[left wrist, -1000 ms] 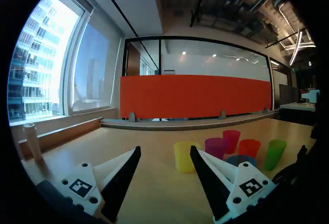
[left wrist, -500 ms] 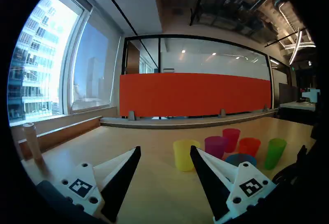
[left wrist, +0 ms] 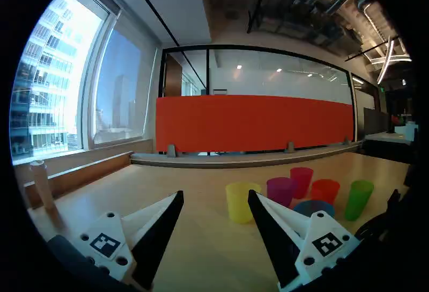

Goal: Pour water

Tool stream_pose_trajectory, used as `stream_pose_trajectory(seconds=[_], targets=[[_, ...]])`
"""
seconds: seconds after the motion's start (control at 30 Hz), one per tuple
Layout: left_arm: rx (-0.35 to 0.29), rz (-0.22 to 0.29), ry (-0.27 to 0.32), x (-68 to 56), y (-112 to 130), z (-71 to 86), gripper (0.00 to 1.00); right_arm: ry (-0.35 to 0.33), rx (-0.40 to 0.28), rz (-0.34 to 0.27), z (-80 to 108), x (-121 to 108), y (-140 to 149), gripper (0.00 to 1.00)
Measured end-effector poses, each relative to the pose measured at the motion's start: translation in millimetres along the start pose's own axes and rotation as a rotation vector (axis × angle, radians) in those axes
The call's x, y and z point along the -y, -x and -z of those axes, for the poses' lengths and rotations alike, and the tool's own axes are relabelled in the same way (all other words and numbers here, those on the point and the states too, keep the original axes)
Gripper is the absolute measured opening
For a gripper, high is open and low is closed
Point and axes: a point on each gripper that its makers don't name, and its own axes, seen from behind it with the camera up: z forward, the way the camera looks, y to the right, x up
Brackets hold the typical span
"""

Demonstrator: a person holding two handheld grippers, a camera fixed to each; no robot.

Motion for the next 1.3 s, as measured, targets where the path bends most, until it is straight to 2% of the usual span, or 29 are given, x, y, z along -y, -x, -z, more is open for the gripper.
stream_pose_trajectory(seconds=[0.2, 0.6, 0.7, 1.0, 1.3], targets=[[0.000, 0.000, 0.000, 0.2, 0.3, 0.4, 0.89, 0.001, -0.034, -0.013, -9.3, 1.6, 0.7, 0.99], [0.000, 0.000, 0.000, 1.0, 0.3, 1.0, 0.89, -0.042, -0.060, -0.118, -23.5, 14.1, 14.0, 0.99], [0.000, 0.000, 0.000, 0.8, 0.4, 0.9, 0.89, -0.040, -0.061, -0.115, -24.7, 12.6, 16.5, 0.99], [0.000, 0.000, 0.000, 1.0, 0.4, 1.1, 0.89, -0.015, -0.082, -0.044, -24.5, 2.6, 25.2, 0.99], [0.000, 0.000, 0.000, 0.6, 0.5, 0.7, 0.88, -0.010, -0.048, -0.059, -27.3, -2.2, 42.7, 0.99]])
